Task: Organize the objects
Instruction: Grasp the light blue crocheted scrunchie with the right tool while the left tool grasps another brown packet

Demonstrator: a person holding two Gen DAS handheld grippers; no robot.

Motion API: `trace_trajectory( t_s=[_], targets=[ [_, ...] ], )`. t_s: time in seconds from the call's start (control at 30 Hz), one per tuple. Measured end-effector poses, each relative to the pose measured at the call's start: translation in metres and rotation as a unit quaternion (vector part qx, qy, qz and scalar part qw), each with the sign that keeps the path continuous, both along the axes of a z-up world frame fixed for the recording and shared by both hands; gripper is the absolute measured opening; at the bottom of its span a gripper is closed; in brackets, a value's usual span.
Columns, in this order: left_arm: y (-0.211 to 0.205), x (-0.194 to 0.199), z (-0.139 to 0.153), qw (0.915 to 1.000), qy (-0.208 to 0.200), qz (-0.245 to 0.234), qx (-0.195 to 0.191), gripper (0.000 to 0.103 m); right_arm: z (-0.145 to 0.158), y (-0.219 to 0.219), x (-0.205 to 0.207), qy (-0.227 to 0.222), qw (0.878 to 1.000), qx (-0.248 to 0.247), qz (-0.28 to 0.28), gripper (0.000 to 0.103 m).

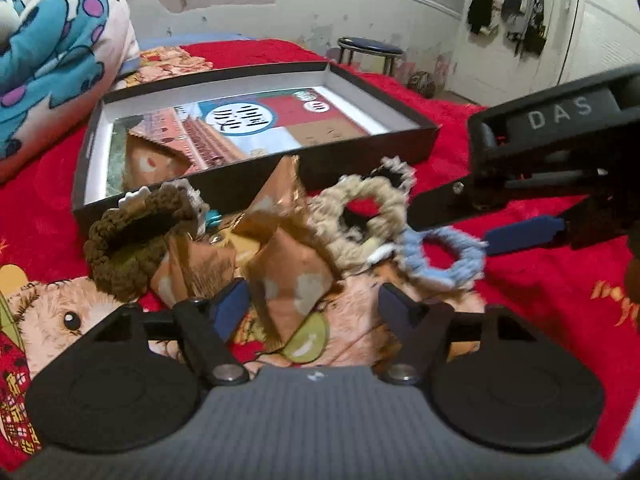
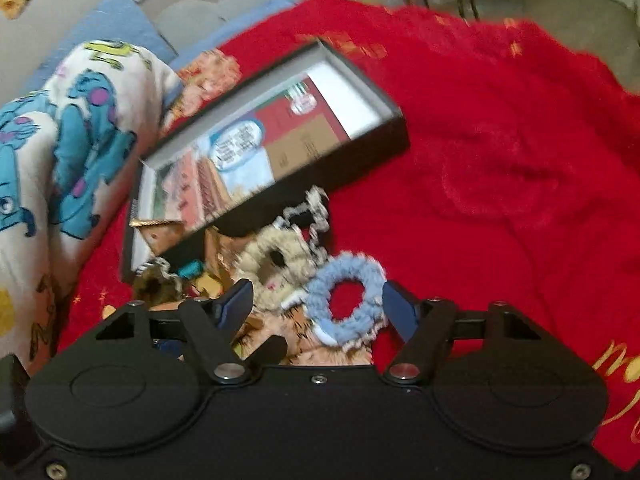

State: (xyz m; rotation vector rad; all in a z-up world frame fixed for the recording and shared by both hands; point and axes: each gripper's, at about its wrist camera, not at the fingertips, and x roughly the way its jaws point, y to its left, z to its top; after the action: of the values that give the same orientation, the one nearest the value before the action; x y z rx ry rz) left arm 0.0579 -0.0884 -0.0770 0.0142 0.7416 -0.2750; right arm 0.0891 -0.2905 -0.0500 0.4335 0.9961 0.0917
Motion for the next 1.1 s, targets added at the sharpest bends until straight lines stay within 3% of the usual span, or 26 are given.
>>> trace_trajectory(
  t_s=[0.03, 0.2, 0.3, 0.47, 0.57, 0.63, 0.83, 1.1],
  targets=[
    [-0.001, -0.001, -0.001, 1.0000, -0.003, 0.001, 0.007, 0.075, -0.004, -0.001, 0.001, 0.007, 1.000, -0.004, -0.007, 0.069],
    [0.006, 0.000, 0.000, 0.9995, -0.004, 0.030, 0.002, 0.045, -0.020, -0.008, 0.002, 0.035, 0.998, 0.015, -0.044, 0.063],
    [0.014, 0.001, -0.001, 0.9991, -0.004, 0.039, -0.018, 0.043, -0.024, -0.012, 0.004, 0.034, 0.997, 0.033, -0.054, 0.060],
    [0.008, -0.004, -0.002, 0.9991, -0.021, 0.037, 0.005, 0.040, -0.028, -0.005, 0.007, 0.039, 0.997, 0.030, -0.054, 0.044],
    [0.006, -0.005, -0.002, 0.9989, -0.027, 0.038, 0.010, 0.038, -0.029, 0.003, 0.006, 0.041, 0.998, 0.019, -0.044, 0.024],
    [0.007, -0.005, -0.003, 0.9987, -0.029, 0.040, 0.010, 0.037, -0.031, 0.011, 0.006, 0.042, 0.998, 0.020, -0.031, 0.017],
    [0.004, -0.008, -0.003, 0.9982, -0.039, 0.041, 0.020, 0.034, -0.024, 0.034, 0.002, 0.023, 0.999, -0.028, -0.008, 0.014],
    [0.004, -0.016, -0.001, 0.9971, -0.047, 0.050, 0.032, 0.027, -0.007, 0.012, -0.009, -0.003, 0.999, 0.005, -0.040, 0.012]
  ],
)
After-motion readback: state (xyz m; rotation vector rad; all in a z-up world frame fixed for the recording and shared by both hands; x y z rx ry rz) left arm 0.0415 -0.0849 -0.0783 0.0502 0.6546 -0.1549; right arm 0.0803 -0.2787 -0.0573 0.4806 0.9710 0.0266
